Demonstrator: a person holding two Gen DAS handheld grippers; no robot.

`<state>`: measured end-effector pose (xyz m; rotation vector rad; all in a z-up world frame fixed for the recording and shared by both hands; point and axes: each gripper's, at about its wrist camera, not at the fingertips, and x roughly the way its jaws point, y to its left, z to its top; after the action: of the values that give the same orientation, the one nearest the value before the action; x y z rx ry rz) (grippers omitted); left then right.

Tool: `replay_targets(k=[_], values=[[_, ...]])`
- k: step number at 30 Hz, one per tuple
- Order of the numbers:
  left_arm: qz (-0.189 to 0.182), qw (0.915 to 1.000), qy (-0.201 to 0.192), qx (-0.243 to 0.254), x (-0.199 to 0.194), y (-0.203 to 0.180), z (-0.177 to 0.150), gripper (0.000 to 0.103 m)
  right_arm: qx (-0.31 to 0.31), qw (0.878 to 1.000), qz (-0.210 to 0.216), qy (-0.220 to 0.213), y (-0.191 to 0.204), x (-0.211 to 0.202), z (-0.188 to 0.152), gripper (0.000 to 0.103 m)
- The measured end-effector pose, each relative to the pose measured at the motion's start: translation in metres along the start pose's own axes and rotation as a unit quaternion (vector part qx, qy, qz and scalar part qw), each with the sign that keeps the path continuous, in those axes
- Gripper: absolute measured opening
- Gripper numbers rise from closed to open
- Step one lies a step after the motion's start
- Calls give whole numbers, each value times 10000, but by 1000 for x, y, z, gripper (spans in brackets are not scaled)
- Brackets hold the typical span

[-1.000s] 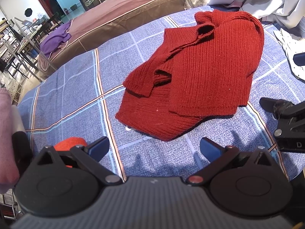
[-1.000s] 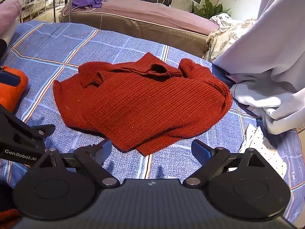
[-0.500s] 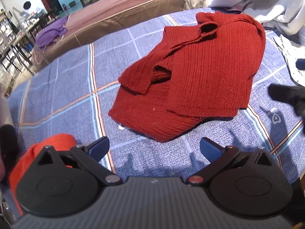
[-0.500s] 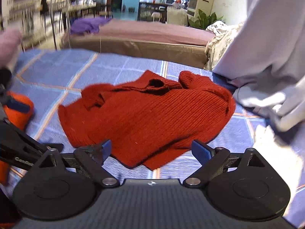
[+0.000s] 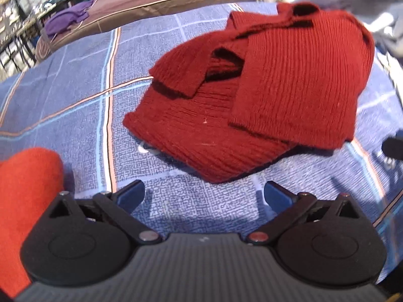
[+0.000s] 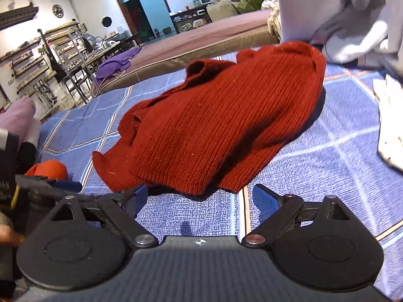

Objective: Fold small clothes
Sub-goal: 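Grasp the red cardigan edges with both grippers and lift it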

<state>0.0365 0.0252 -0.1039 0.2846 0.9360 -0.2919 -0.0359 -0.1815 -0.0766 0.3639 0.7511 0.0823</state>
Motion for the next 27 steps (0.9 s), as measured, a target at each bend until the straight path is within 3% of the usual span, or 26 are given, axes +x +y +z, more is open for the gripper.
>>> replay_targets(k=[4, 7, 11, 14, 15, 16, 17, 18, 19, 20, 22, 27], values=[[63, 9999, -29, -144, 9, 5, 5, 103, 326, 9993, 190, -34, -10, 15, 8, 103], [-347, 9960, -57, -820, 13, 29, 10, 103, 489, 9980, 394, -63, -11, 29, 13, 103], [-967, 9813, 85, -1662, 35, 64, 20, 102, 528, 9971, 544, 17, 1, 54, 19, 103], [-1220, 9679, -159, -2194, 53, 83, 30, 90, 644, 9961, 584, 152, 3, 72, 17, 103], [-1291, 9648, -265, -2275, 56, 86, 34, 79, 772, 9946, 642, 254, 1, 77, 16, 96], [-1411, 9615, -335, -2334, 60, 85, 36, 69, 894, 9928, 746, 272, -2, 78, 15, 79], [-1502, 9597, -286, -2359, 66, 84, 39, 42, 947, 9910, 925, 198, -6, 78, 13, 70], [-1561, 9591, -174, -2356, 71, 82, 42, 21, 923, 9902, 1042, 119, -7, 74, 12, 52], [-1574, 9601, -120, -2310, 72, 76, 43, 16, 838, 9905, 1089, 9, -9, 66, 11, 40], [-1585, 9609, -175, -2264, 70, 74, 44, 11, 754, 9906, 1136, -104, -12, 58, 11, 35], [-1808, 9567, -423, -2243, 54, 72, 44, 10, 794, 9880, 1277, -339, -21, 37, 10, 12], [-2330, 9454, -1064, -2014, -6, 77, 59, 9, 566, 9836, 1238, -1184, -40, -51, 20, 12]])
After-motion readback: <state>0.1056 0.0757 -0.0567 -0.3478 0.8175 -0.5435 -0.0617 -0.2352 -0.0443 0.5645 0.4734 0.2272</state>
